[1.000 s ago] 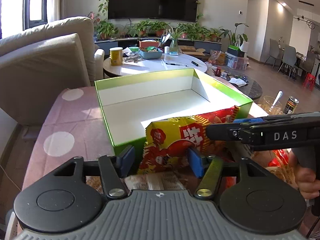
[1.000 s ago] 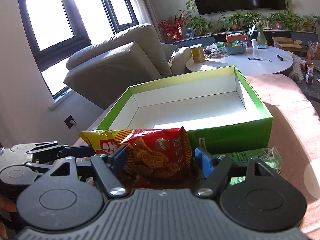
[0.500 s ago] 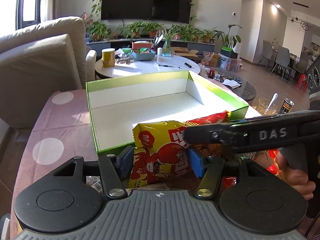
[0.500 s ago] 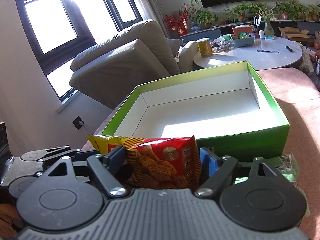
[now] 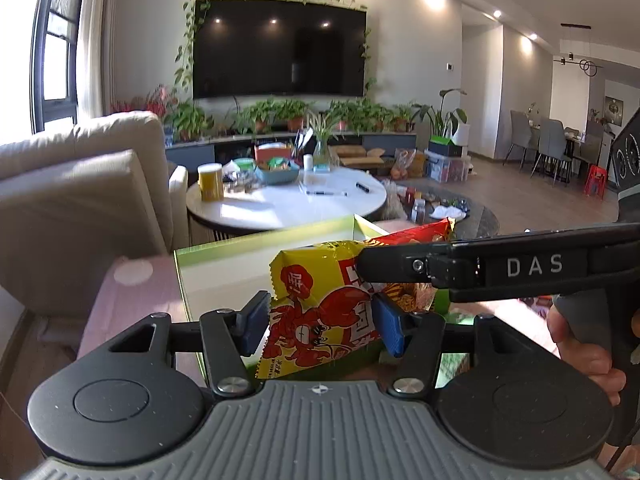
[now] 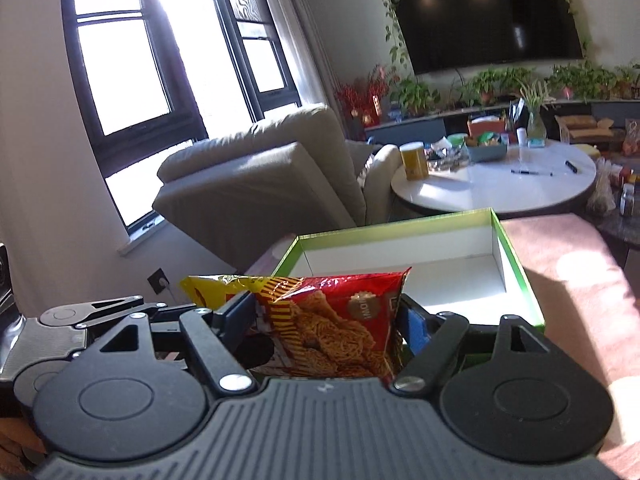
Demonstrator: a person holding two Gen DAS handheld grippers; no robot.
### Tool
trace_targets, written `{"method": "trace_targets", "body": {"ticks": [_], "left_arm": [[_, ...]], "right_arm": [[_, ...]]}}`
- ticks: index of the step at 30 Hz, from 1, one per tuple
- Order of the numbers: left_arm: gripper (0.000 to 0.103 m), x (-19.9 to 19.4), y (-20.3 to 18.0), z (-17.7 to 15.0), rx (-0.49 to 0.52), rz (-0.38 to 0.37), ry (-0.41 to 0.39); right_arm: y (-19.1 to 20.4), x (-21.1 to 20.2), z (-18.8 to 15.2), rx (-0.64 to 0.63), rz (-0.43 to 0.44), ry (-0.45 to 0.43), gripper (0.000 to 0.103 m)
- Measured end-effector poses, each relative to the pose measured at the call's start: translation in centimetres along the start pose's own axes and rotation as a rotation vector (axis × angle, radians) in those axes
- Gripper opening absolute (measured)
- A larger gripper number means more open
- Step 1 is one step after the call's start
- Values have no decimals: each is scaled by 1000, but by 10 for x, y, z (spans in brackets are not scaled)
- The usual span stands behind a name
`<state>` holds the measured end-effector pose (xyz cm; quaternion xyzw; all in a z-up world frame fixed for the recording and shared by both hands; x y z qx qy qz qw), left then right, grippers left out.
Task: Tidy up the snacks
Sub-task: 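Carry the chip bag into the green box and open the right gripper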
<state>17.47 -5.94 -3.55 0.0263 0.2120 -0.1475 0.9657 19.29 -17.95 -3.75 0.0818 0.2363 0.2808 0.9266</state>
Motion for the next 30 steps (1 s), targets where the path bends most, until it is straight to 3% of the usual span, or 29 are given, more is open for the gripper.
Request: {"method": "trace_targets", "body": {"ticks": [6,13,30], "left_arm": [[53,10,9,17,-13,18,-5],[53,32,24,13,-39,35,34],[60,73,54,-15,-99,83,165]], "right_arm": [[-4,15,18,20,13,-10,73],[-8,37,22,30,12,11,73],[-10,87,2,115,15,189,73]]}}
Point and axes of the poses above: each gripper's, at about its wrist camera, not at the fingertips, and x roughly the way its jaws point, y to its left, z to its top, the point moved 7 cm from there along x, roughly the way its jaws point
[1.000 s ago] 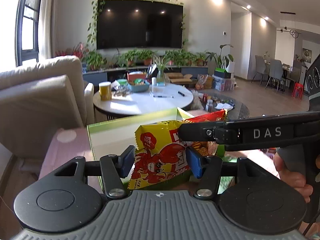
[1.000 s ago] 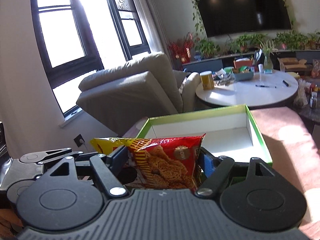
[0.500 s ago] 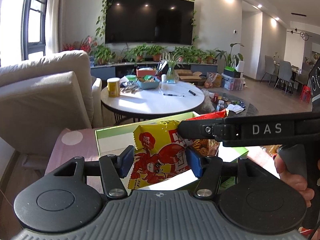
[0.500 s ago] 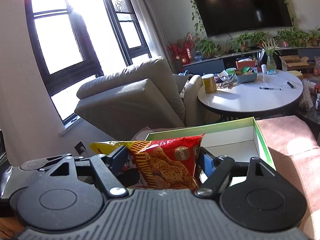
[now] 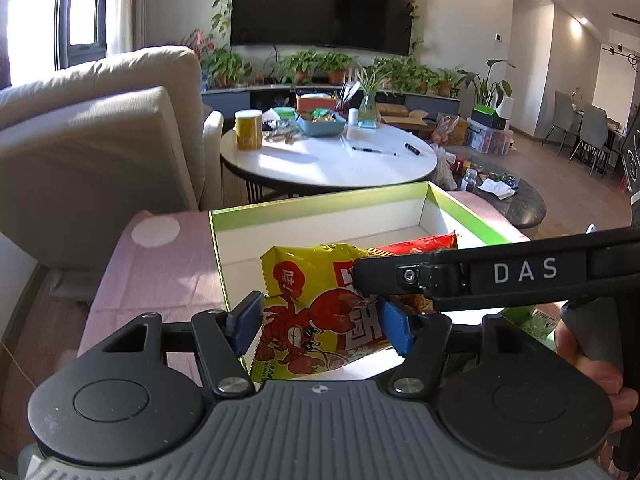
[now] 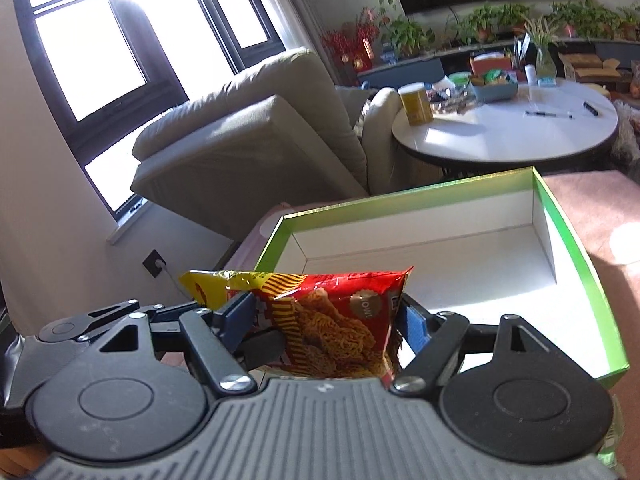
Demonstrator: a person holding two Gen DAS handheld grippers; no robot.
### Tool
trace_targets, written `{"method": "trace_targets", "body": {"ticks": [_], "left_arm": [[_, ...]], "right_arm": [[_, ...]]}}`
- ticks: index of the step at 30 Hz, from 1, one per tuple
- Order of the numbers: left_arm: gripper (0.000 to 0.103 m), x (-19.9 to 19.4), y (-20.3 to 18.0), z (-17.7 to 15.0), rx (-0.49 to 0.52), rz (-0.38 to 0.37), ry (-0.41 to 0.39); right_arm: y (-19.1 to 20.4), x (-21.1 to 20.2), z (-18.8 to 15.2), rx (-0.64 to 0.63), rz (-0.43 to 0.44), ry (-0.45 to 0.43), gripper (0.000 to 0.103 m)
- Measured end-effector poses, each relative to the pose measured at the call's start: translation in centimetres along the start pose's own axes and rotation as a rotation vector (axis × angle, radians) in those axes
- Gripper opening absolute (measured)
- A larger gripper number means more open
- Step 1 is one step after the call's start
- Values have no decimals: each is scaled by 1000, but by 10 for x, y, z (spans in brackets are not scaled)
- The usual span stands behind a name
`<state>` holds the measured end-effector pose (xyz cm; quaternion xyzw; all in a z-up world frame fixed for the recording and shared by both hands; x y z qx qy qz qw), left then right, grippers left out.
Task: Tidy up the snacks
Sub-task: 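Carry the chip bag into the green box and open the right gripper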
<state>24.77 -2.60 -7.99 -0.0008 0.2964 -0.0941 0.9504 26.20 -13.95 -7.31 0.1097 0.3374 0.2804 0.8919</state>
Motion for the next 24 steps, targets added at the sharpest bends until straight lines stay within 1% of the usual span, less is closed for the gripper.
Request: {"method": "trace_targets", "body": {"ticks": [5,8,10,13,16,18,20,22,24], "left_arm": [[66,8,2,-5,5,-5,31],[72,12,6,-6,5,19,33],[73,12,10,-6,2,33,26],[74,11,15,-6,-17,40,22],[75,10,19,-4,-24,65,11],[77,12,20,-2,-18,82,6],[78,17,20,1,4,113,-2],[78,25,23,3,3,155,14],[78,24,25,4,-14,158,5]], "right_arm": [[1,6,-4,-4,-28,34,74],[-3,12,-5,10,-48,39,74],[-5,14,-4,12,-70,32,74],[-5,13,-4,3,-81,27,74],[-4,10,-3,-11,-97,12,74],[-5,9,0,-19,-116,-5,74],[-5,9,3,-37,-147,-19,74],[-7,9,5,-47,-183,-32,74],[-8,6,7,-45,-184,-38,74]]}}
Point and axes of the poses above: each gripper's, at about its wrist camera, not at the fingertips, and x roughly the way its jaws point, y to its left, z to its top, the point moved 7 cm from there along x, roughly the way its jaws point
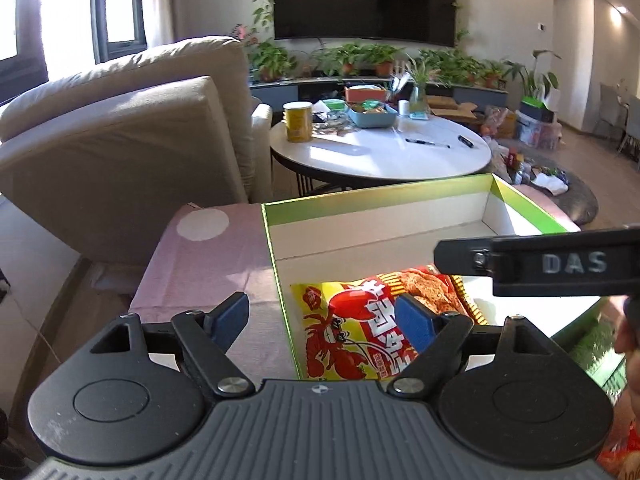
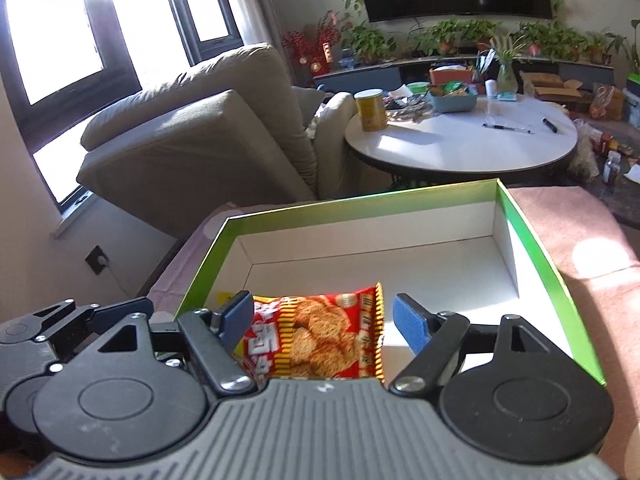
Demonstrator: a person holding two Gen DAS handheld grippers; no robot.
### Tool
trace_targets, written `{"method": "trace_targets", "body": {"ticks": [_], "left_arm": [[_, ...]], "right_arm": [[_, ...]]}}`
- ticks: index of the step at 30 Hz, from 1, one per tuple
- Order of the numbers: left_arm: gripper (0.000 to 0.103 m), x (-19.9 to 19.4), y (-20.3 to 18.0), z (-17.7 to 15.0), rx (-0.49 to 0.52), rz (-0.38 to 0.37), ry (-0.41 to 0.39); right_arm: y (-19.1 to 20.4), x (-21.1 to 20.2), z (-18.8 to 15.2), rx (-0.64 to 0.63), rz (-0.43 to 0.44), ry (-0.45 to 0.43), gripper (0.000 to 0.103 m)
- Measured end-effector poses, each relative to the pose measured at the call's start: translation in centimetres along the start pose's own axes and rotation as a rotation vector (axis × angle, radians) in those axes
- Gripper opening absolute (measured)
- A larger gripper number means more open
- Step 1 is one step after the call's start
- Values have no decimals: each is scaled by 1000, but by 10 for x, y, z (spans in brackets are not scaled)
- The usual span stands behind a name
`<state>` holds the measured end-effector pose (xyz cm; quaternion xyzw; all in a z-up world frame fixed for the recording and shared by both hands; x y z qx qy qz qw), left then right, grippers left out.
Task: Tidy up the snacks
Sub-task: 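Carry the chip bag into the green box and open the right gripper, then move the right gripper back to the red round-cookie bag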
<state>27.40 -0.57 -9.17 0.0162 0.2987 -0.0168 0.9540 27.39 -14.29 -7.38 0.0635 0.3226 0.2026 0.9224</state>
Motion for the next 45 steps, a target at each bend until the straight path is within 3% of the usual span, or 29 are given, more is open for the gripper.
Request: {"method": "trace_targets", "body": {"ticks": [8,12,19,32,45], "left_arm": [[79,-24,2,4,-21,-22,-35],[81,-37,2,5,-34,-24,-47],[87,-64,-2,1,-52,-26,-67],[89,-119,-24,-18,-25,-79,-98],[89,-151,-45,-58,-6,-164,-56]], "right_arm": [[8,-19,9,-30,-17,-44,74],[13,-29,12,-43,-72,-50,74],[17,-46,5,-16,-45,24,74],[20,-106,-23,-8,-55,-20,76],[10,-137,-68,43,-45,8,77]]}}
Point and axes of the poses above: each gripper's, at about its wrist camera, not at the fingertips, and x roughly the way its jaws point, y to its left, z to its top, the point moved 7 cm from there along x, roughly the way its jaws point
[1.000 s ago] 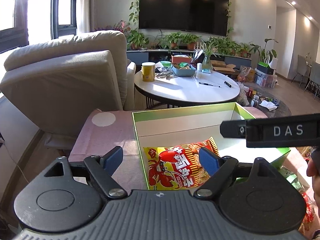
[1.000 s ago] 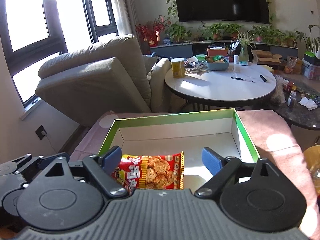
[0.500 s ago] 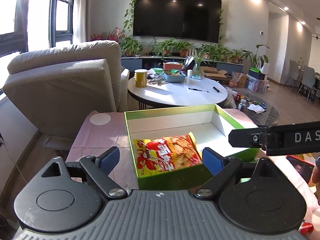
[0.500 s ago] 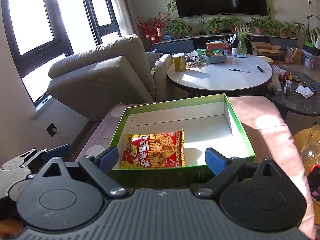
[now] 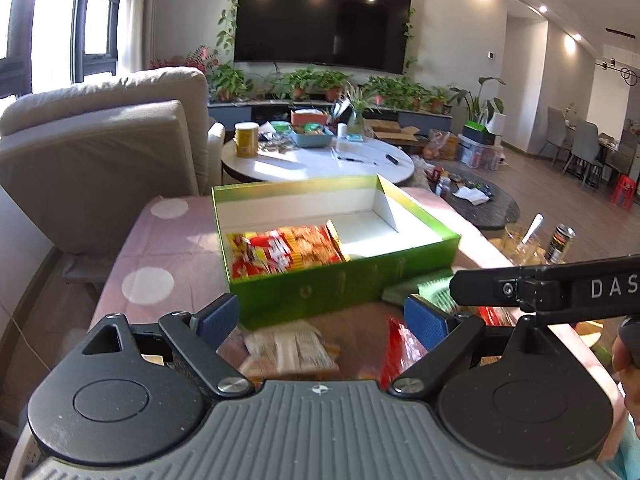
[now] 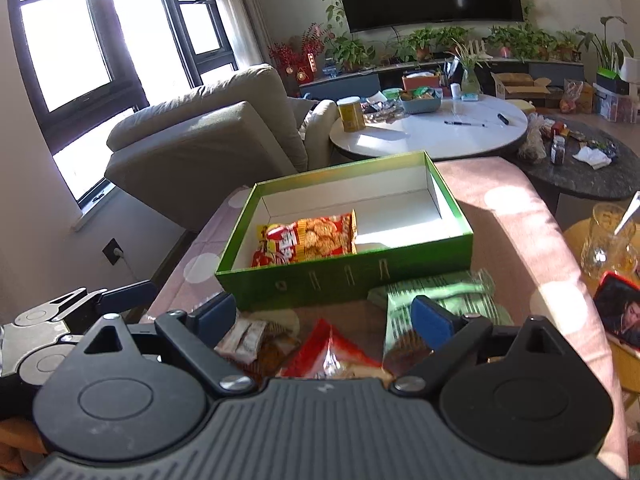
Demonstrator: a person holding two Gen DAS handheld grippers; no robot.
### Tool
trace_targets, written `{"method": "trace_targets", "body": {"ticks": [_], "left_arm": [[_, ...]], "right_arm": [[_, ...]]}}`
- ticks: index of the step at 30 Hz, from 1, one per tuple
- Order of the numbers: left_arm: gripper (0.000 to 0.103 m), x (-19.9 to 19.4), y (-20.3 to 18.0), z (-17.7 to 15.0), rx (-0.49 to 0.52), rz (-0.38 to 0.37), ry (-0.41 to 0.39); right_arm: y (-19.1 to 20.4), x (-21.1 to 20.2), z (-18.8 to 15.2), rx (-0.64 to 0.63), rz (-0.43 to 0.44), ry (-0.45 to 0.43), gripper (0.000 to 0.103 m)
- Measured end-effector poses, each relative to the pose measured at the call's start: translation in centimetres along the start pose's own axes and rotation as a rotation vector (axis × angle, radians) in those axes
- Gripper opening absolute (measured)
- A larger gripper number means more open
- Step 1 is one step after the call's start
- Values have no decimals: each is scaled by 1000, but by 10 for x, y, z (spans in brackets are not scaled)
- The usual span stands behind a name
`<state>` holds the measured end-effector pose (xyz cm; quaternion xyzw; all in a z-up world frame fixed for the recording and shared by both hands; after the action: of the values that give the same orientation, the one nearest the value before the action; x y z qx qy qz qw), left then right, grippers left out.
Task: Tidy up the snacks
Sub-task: 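Move the right gripper back to the red round-cookie bag, then grasp the red round-cookie bag with the right gripper and lift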
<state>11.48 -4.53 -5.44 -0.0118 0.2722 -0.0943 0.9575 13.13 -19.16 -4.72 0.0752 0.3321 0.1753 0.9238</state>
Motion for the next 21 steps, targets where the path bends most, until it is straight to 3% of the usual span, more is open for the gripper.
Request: {"method": "trace_targets", "body": {"ticks": [5,12,21], "left_arm": [[89,-2,-6,-19,7,-25,38],[88,-2,-28,-35,50,-126,76],[87,16,-52,-50,89,-207,145]], "right_arm": [[-14,0,-25,57,3,57,77],[-32,4,-47,156,-7,125,77],[-41,12,-58,206,-13,169,77]]}}
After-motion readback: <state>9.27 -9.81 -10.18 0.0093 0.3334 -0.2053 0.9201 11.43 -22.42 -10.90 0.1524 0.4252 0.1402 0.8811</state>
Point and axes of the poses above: each gripper's, at about its wrist camera, not at the fingertips, and x roughly the way its jaws point, y to its left, z to its top, the point moved 7 cm from there along x, roughly the way its jaws point
